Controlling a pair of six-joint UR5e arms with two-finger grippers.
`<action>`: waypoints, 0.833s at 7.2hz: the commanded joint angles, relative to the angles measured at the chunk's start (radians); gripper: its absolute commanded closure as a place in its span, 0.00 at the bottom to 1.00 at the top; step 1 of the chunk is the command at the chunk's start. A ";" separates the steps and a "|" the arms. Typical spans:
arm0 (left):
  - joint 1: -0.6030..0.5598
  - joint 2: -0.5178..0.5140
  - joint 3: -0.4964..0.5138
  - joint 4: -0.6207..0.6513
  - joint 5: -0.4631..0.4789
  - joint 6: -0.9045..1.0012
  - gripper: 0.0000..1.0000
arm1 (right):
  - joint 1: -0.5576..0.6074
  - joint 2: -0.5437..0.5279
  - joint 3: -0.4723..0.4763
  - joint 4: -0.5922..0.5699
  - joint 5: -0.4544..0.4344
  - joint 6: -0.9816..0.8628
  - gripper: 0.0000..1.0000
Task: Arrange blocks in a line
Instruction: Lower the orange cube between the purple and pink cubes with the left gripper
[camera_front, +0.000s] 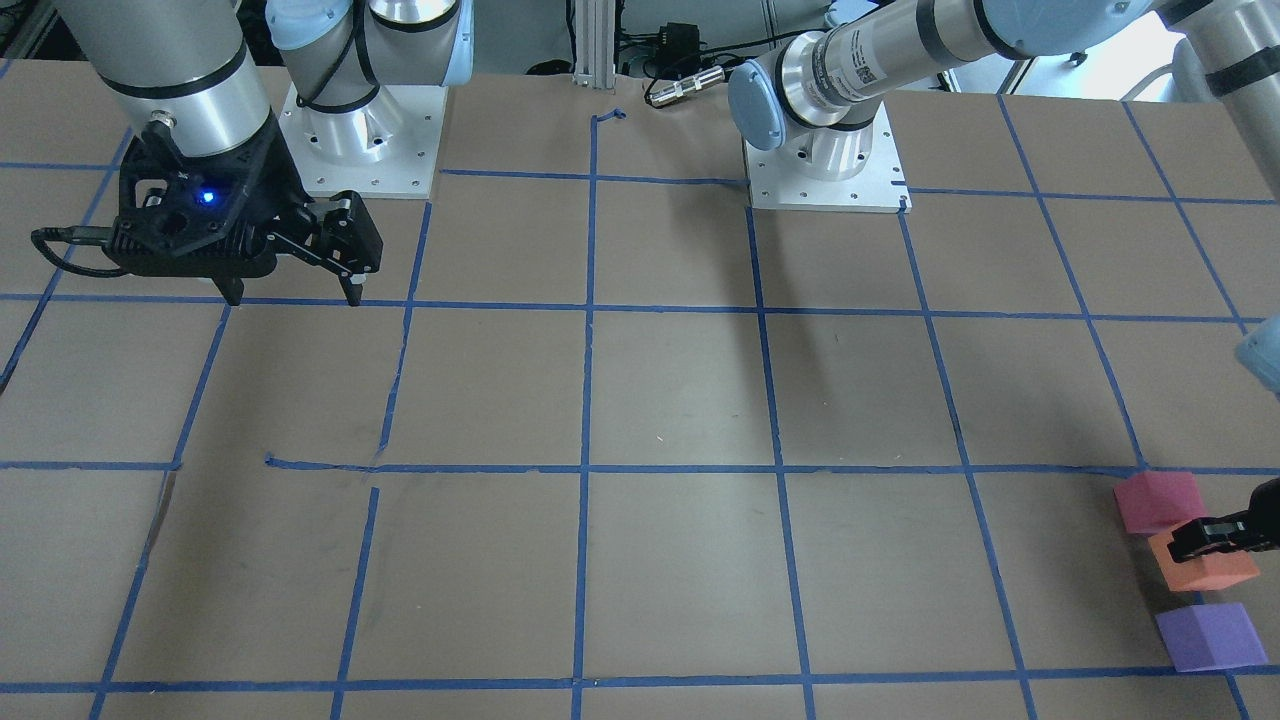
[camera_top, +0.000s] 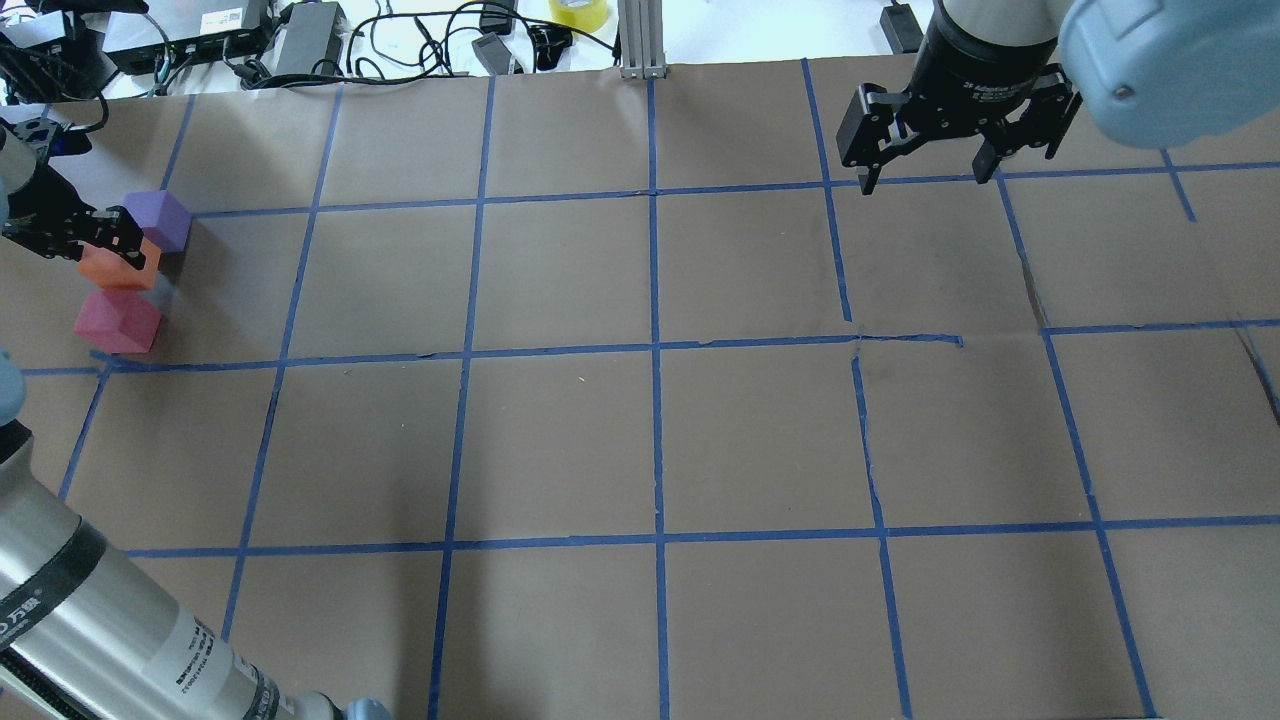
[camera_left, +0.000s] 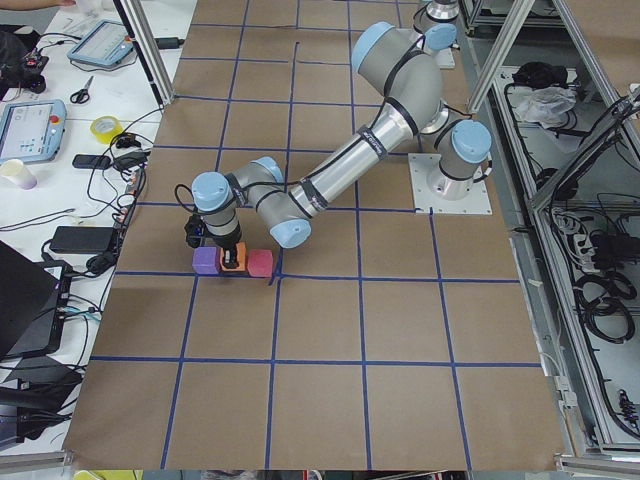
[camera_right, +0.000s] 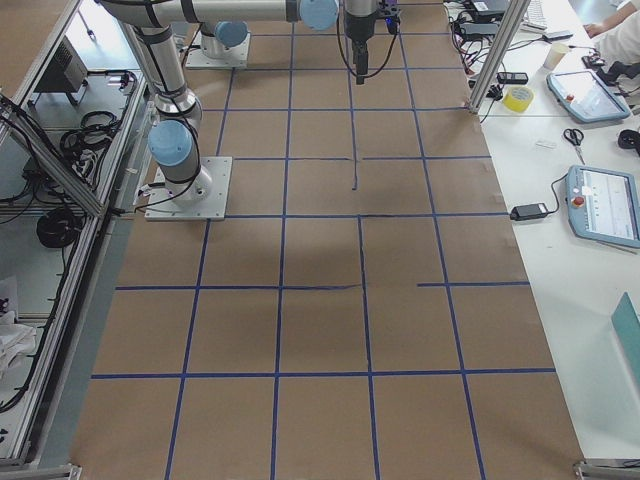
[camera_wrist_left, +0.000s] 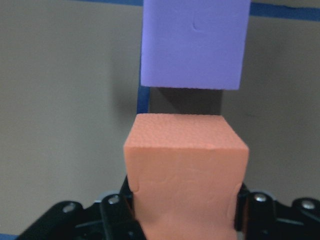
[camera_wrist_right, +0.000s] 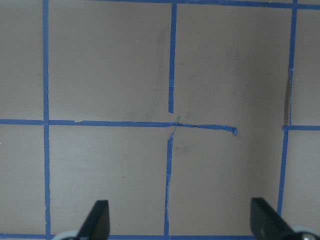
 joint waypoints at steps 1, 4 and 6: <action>0.000 -0.005 -0.001 0.008 -0.001 0.019 1.00 | 0.000 0.000 0.000 0.000 0.000 0.001 0.00; 0.000 -0.015 -0.004 0.023 0.002 0.039 1.00 | 0.000 0.000 0.000 0.000 0.000 0.001 0.00; 0.000 -0.030 -0.009 0.026 0.000 0.037 1.00 | 0.000 0.000 0.000 0.000 0.000 0.001 0.00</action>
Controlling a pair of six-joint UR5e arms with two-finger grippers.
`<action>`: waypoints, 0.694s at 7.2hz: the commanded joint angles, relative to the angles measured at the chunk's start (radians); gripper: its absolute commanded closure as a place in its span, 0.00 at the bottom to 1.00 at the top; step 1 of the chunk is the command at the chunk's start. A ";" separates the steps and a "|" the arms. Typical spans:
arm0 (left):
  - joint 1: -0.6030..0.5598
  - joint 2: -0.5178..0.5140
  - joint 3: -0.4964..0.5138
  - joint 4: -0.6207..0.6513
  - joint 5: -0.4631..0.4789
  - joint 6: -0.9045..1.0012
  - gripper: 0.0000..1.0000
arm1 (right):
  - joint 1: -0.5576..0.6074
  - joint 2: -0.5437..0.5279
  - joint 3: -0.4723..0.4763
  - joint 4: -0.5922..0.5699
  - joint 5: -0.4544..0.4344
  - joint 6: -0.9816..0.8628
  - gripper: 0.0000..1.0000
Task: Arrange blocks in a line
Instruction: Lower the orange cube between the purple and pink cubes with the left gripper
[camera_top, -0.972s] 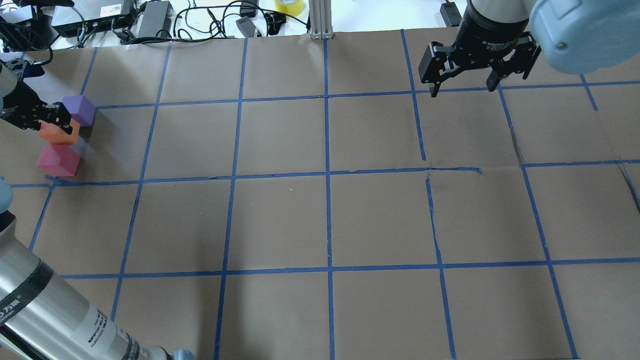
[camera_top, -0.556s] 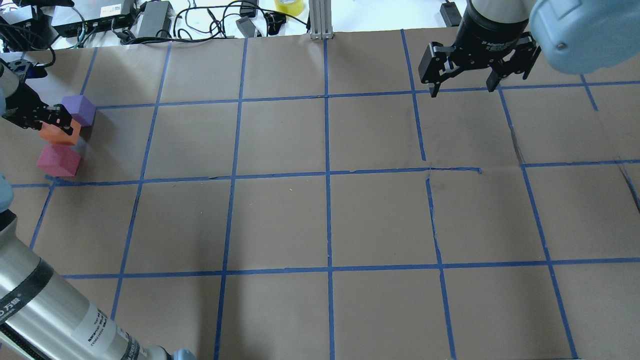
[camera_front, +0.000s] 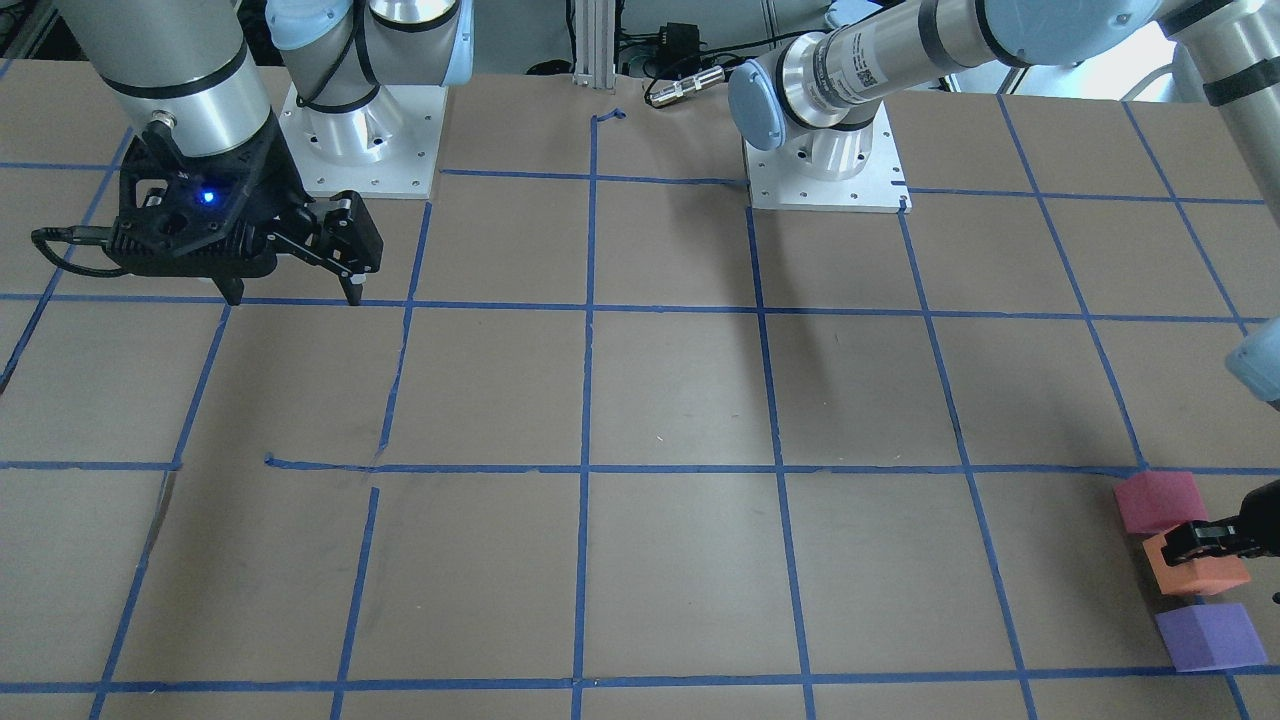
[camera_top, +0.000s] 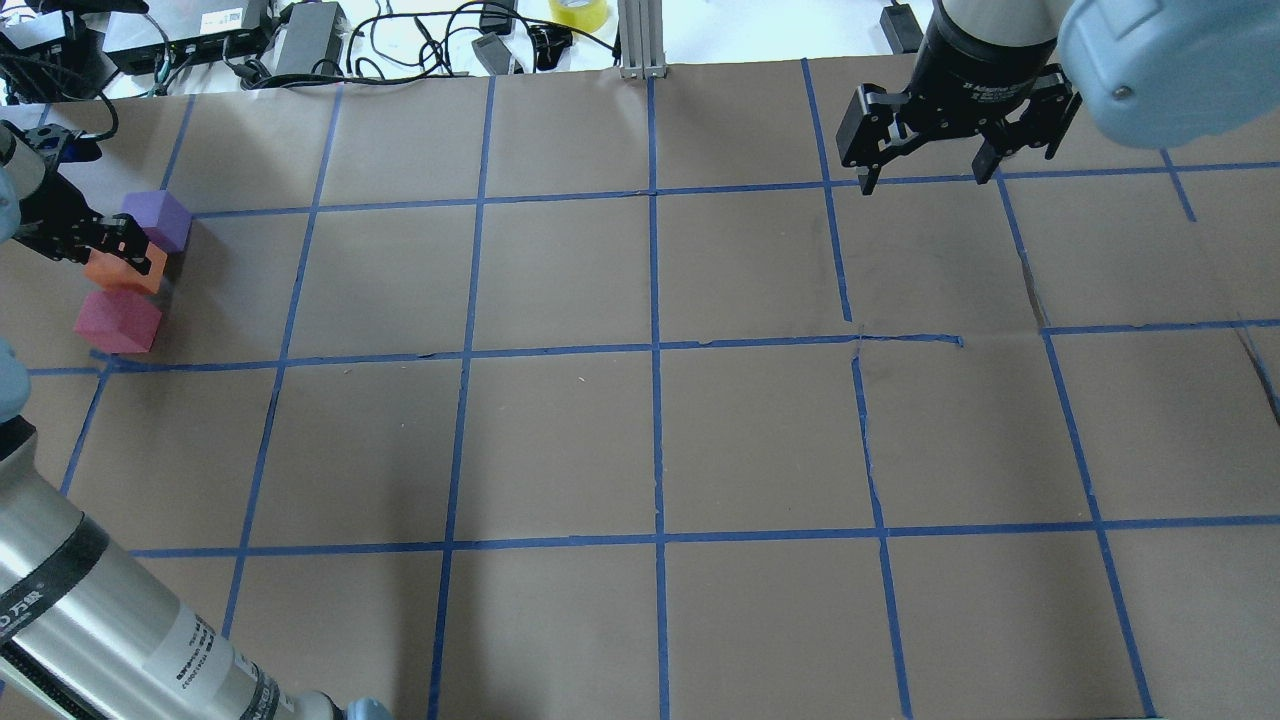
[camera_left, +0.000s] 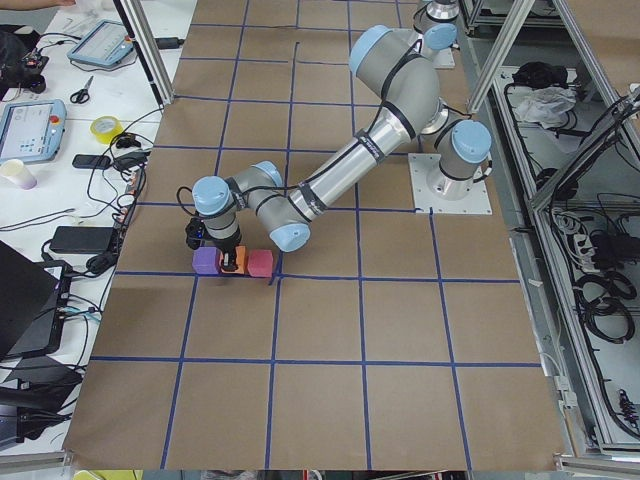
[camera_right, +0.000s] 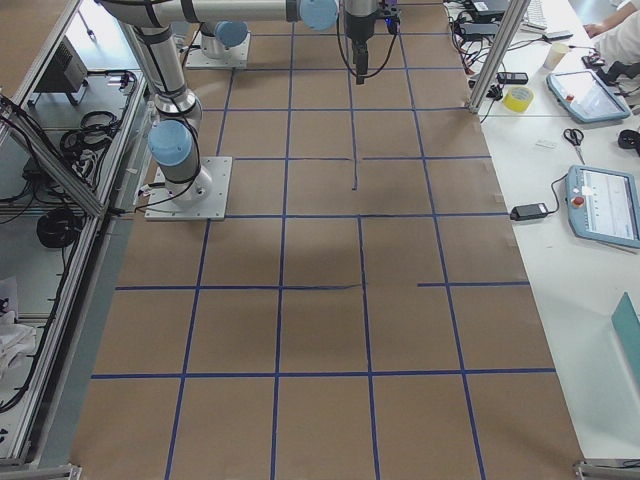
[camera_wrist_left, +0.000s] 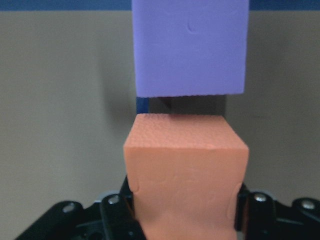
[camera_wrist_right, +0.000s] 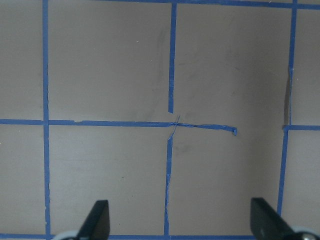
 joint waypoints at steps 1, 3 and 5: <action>0.000 -0.012 -0.003 0.003 0.000 0.001 1.00 | 0.000 0.000 0.000 0.000 -0.001 -0.001 0.00; 0.000 -0.016 -0.006 0.011 0.005 0.001 1.00 | 0.000 0.000 0.000 0.000 0.002 0.000 0.00; 0.000 -0.016 -0.017 0.015 0.006 0.001 1.00 | 0.000 0.000 0.000 0.000 0.001 0.000 0.00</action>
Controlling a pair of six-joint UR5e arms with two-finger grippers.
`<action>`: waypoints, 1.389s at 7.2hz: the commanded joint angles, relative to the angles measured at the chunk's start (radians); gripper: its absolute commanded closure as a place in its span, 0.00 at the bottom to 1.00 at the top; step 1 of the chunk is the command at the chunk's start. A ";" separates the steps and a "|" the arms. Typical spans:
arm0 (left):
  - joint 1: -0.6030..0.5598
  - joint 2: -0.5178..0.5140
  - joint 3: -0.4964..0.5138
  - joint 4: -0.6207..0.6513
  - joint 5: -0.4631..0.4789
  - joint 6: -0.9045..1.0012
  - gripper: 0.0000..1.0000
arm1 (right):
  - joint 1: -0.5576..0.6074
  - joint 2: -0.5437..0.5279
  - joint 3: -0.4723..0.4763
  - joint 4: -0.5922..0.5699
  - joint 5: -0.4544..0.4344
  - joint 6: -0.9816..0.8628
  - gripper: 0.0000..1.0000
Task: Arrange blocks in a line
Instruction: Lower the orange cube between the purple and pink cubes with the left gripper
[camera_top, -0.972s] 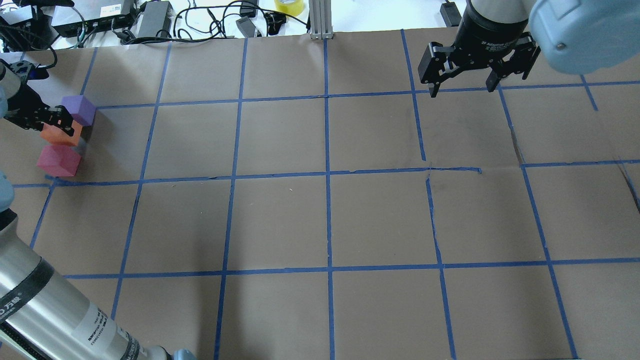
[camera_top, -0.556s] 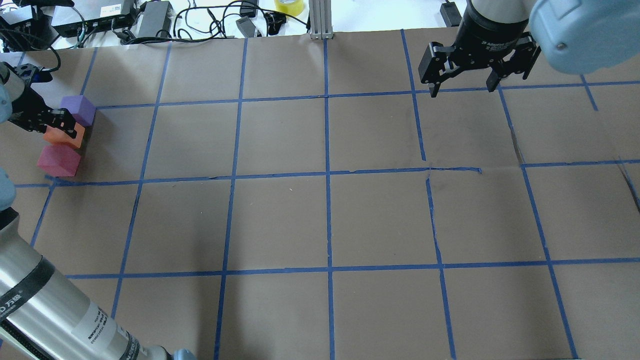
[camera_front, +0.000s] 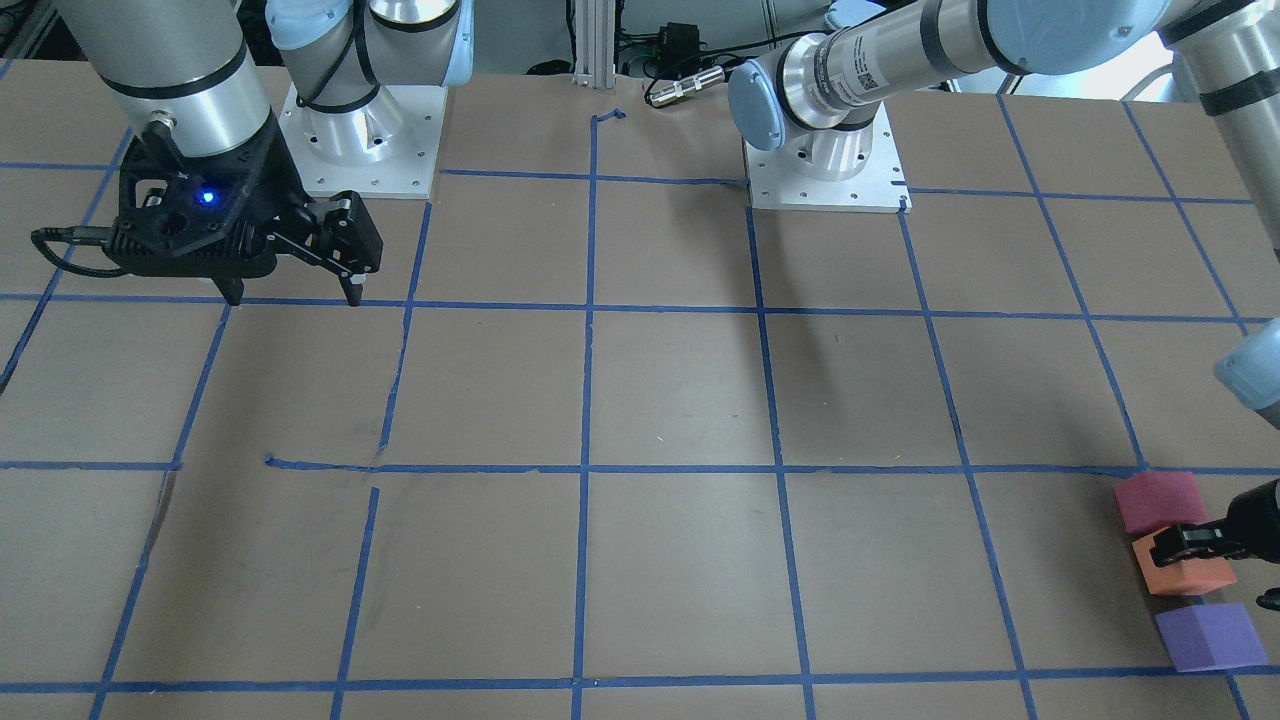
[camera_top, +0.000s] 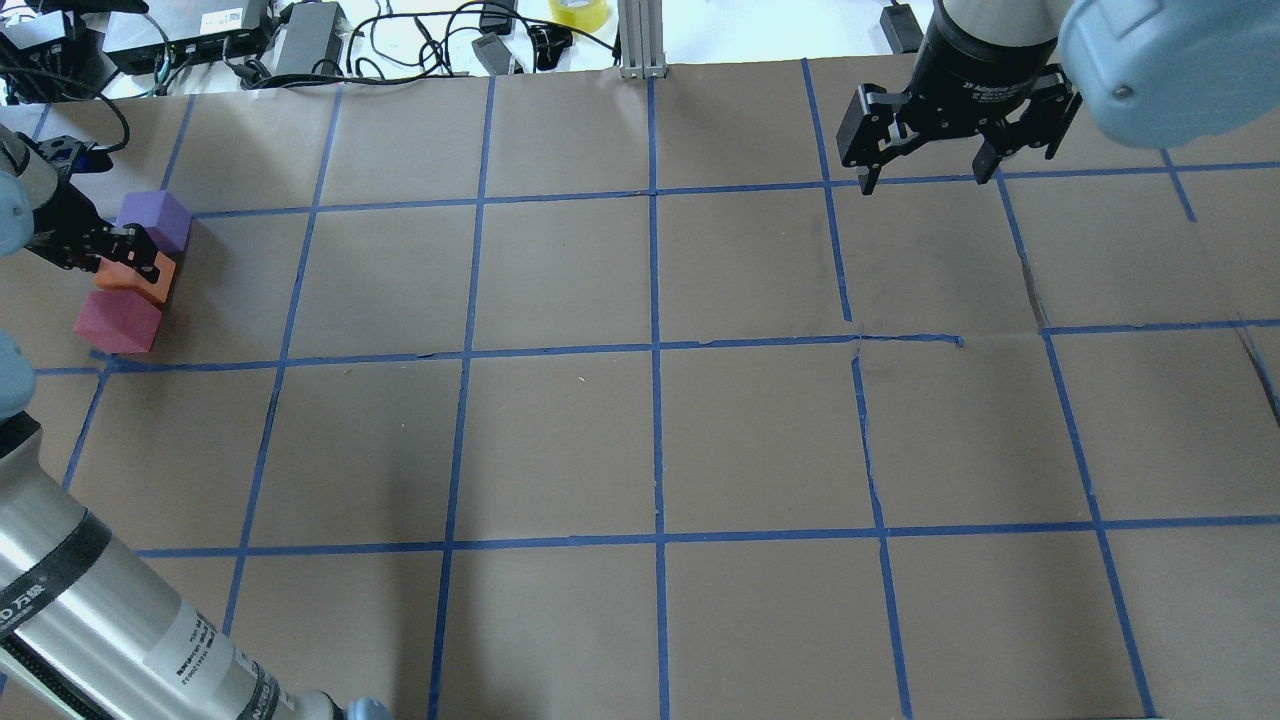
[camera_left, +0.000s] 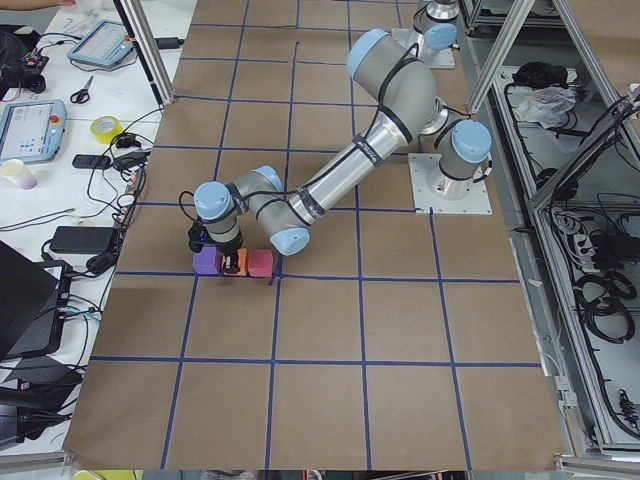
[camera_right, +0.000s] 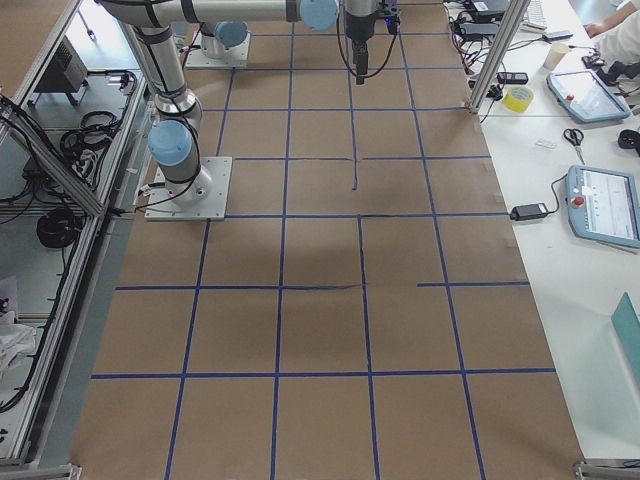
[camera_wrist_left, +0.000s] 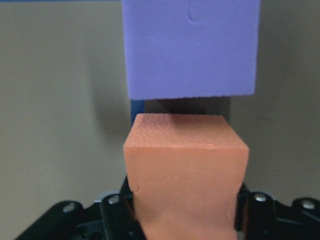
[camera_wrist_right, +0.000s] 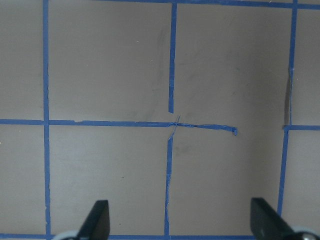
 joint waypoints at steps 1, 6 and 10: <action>0.000 -0.001 -0.007 0.021 0.002 0.000 1.00 | 0.000 0.000 0.000 0.000 -0.001 0.000 0.00; 0.000 -0.002 -0.010 0.038 0.002 0.000 1.00 | 0.000 0.000 0.000 0.000 -0.001 0.000 0.00; 0.000 -0.005 -0.012 0.042 -0.008 -0.003 0.00 | 0.000 0.000 0.000 0.000 -0.003 0.000 0.00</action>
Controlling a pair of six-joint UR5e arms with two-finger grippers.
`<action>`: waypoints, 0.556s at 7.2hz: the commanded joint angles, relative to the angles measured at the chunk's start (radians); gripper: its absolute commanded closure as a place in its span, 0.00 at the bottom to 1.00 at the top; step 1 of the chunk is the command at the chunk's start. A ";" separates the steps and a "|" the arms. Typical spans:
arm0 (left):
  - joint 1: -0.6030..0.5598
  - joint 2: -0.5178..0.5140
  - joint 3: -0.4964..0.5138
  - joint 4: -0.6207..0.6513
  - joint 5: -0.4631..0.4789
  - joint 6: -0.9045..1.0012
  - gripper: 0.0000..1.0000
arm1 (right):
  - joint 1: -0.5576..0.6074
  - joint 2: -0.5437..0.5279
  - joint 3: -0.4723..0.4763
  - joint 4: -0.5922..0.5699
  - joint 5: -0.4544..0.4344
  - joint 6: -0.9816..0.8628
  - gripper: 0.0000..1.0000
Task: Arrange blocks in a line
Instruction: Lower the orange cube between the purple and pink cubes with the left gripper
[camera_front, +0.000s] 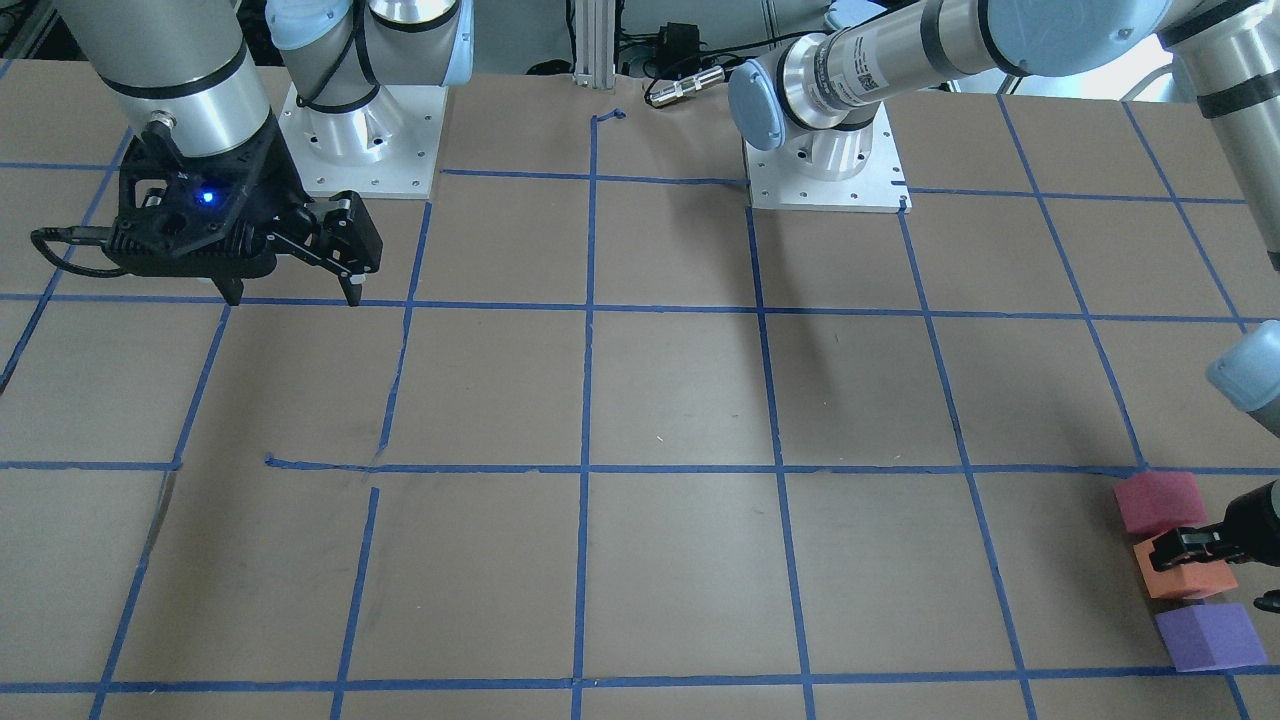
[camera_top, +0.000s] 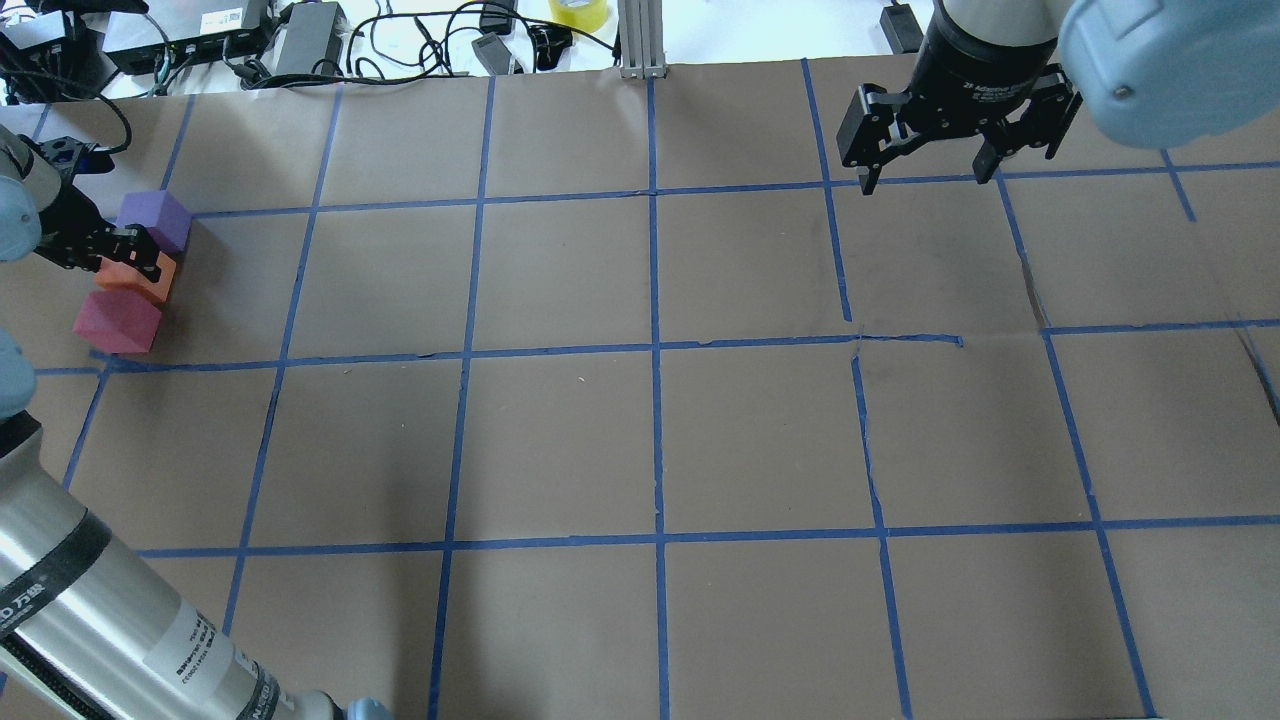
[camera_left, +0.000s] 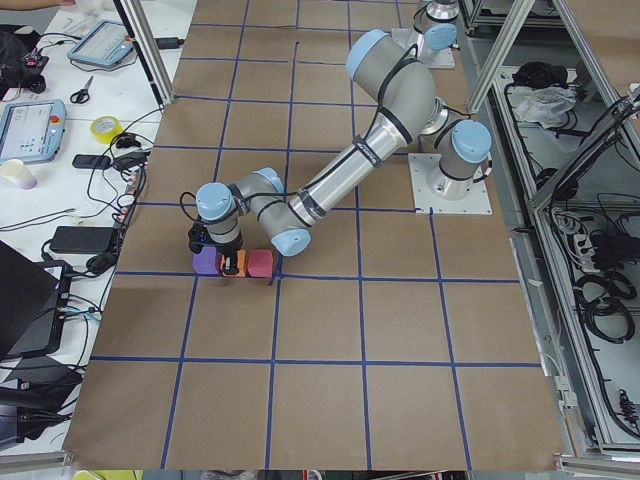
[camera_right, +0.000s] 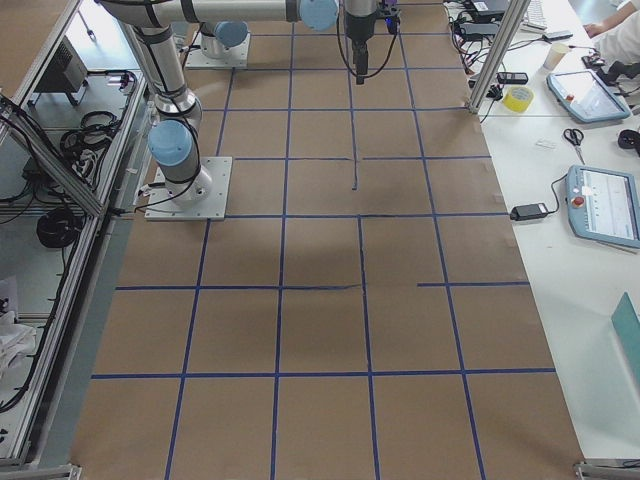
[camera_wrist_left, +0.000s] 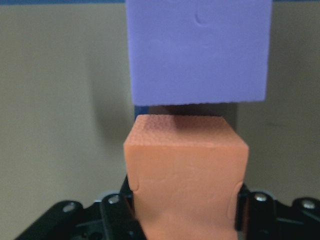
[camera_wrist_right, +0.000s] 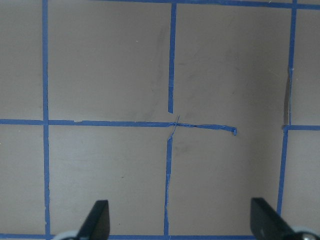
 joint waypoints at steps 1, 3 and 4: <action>0.000 0.001 0.000 0.000 0.000 0.001 0.00 | 0.000 0.000 0.000 0.000 0.000 0.000 0.00; -0.002 0.039 -0.001 -0.019 0.005 -0.002 0.00 | 0.000 0.000 0.000 0.002 -0.002 0.000 0.00; -0.020 0.088 -0.006 -0.075 0.007 -0.008 0.00 | 0.000 0.000 0.000 0.000 0.001 0.000 0.00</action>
